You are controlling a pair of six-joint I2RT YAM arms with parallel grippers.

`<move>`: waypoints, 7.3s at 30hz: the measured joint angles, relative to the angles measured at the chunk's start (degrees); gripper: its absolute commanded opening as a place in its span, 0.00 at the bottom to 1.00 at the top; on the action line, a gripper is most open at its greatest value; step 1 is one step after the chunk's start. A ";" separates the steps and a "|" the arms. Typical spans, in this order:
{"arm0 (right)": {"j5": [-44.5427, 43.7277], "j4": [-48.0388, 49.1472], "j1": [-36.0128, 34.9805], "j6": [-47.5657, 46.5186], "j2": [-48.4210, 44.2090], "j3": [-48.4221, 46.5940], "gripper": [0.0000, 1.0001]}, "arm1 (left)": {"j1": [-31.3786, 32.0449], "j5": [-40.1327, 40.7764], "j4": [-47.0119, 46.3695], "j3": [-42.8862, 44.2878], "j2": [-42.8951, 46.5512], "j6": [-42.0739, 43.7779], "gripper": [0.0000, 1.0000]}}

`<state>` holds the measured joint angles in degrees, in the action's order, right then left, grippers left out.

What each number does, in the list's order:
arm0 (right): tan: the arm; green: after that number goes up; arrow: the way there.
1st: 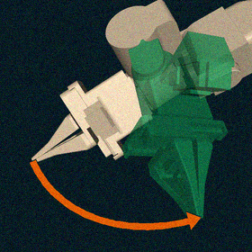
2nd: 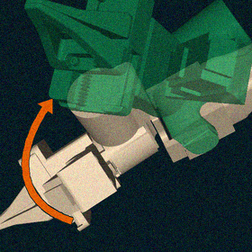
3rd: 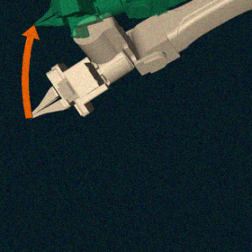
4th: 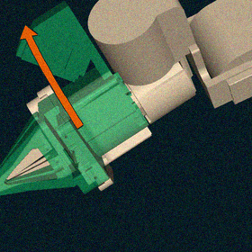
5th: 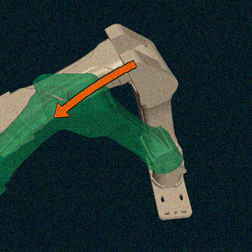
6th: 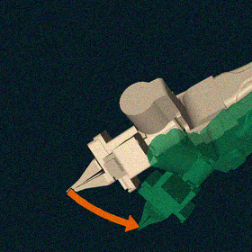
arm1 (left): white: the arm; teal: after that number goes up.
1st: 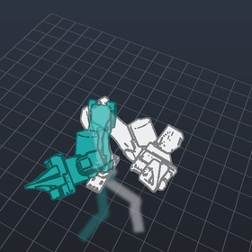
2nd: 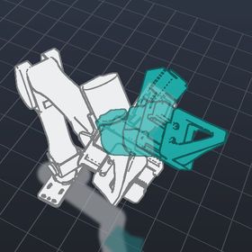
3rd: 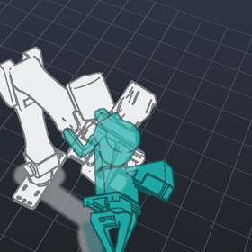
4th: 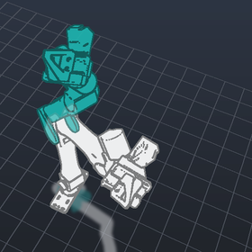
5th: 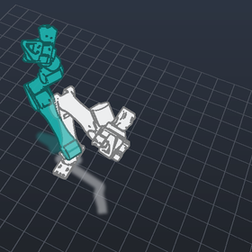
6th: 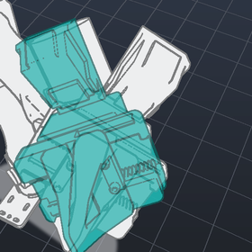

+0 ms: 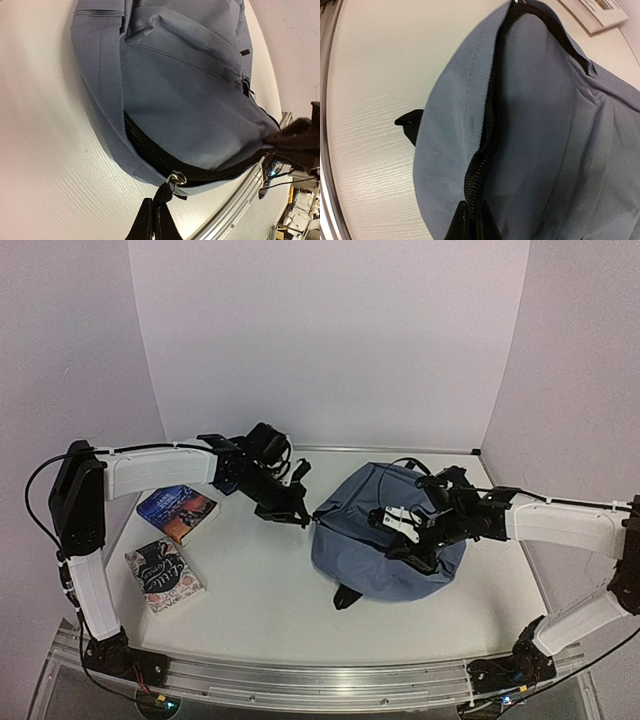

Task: Pack the student bag
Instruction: Unzip the student bag at the center of the board.

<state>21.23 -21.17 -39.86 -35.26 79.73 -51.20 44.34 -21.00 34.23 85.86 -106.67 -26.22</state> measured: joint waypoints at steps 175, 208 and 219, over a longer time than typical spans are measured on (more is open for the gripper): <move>10.47 -8.32 -1.92 27.06 20.83 -24.60 0.00 | -1.95 -1.01 -24.98 -21.61 -5.37 -12.82 0.25; -11.44 -0.85 18.98 13.17 30.14 -22.13 0.14 | -6.39 0.06 -22.23 -21.83 -2.52 -8.37 0.64; -13.39 -0.74 19.90 14.33 29.31 -21.97 0.64 | -18.30 1.96 -15.12 -19.29 7.23 -3.38 0.79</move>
<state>7.84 -21.91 -19.96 -20.93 109.03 -73.17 26.05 -19.04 19.10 66.57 -99.44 -29.60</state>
